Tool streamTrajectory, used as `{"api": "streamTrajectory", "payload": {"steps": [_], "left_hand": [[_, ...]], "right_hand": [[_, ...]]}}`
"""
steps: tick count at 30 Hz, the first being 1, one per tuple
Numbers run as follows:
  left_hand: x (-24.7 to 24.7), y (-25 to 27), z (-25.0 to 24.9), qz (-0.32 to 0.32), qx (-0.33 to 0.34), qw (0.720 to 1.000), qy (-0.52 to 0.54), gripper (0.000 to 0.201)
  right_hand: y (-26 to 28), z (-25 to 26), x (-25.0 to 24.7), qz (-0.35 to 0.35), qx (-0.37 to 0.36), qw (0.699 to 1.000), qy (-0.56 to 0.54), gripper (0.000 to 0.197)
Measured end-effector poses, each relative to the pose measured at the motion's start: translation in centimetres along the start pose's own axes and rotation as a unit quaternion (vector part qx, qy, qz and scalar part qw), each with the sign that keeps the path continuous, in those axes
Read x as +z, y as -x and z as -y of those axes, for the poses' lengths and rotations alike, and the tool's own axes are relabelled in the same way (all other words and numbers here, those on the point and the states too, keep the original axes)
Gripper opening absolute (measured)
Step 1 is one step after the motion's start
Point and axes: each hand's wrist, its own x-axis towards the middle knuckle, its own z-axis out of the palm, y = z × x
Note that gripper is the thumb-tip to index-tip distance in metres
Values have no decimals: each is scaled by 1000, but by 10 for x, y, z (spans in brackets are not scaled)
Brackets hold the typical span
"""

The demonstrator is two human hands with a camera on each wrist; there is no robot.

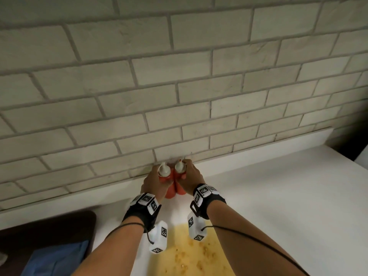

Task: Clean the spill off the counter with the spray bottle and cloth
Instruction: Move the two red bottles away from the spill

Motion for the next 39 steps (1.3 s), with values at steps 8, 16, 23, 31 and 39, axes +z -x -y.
{"api": "streamTrajectory", "payload": {"steps": [8,16,23,31,39], "left_hand": [[-7,56,-17,4,111,991,69,60],[25,134,-81,84,199,964,153,60],[107,177,-162,117,252,944,177,69],[215,169,-259,83,254,952,152,67],[280,109,-321,60,200,971,116,48]], "right_hand": [[69,-18,-79,-40,-49,996,-68,54],[157,-55,-188,-66,-70,990,-105,56],[195,-117,-293,-96,-73,988,-92,58],[166,-182,-394,-100,-68,990,-67,58],[81,-225,-431,-112,-38,991,-64,63]]}}
